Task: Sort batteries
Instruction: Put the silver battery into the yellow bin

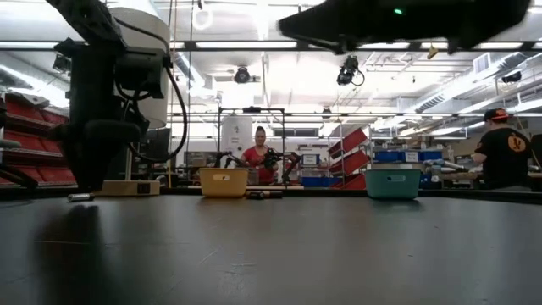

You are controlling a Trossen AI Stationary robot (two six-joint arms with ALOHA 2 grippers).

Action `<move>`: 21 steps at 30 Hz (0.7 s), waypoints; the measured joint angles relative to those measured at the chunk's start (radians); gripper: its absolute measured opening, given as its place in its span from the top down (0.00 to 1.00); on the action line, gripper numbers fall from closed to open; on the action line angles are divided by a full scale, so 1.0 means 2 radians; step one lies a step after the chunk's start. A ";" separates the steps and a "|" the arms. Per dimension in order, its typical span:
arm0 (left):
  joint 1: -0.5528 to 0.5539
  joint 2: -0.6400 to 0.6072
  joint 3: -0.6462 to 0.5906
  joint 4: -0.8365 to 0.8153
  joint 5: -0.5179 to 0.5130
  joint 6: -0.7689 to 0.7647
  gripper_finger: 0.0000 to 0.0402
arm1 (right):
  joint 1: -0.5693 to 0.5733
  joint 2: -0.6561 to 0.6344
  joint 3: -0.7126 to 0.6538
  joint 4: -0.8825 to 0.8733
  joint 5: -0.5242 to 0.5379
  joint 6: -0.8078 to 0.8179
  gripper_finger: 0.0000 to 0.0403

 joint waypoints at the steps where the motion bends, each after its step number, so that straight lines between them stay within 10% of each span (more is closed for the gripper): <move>1: 0.006 0.000 0.000 0.000 -0.001 0.004 0.44 | -0.001 -0.008 -0.019 0.030 -0.003 -0.003 0.57; 21: 0.139 0.000 -0.001 0.038 0.034 0.081 0.50 | 0.000 -0.045 -0.050 0.038 -0.016 0.009 0.60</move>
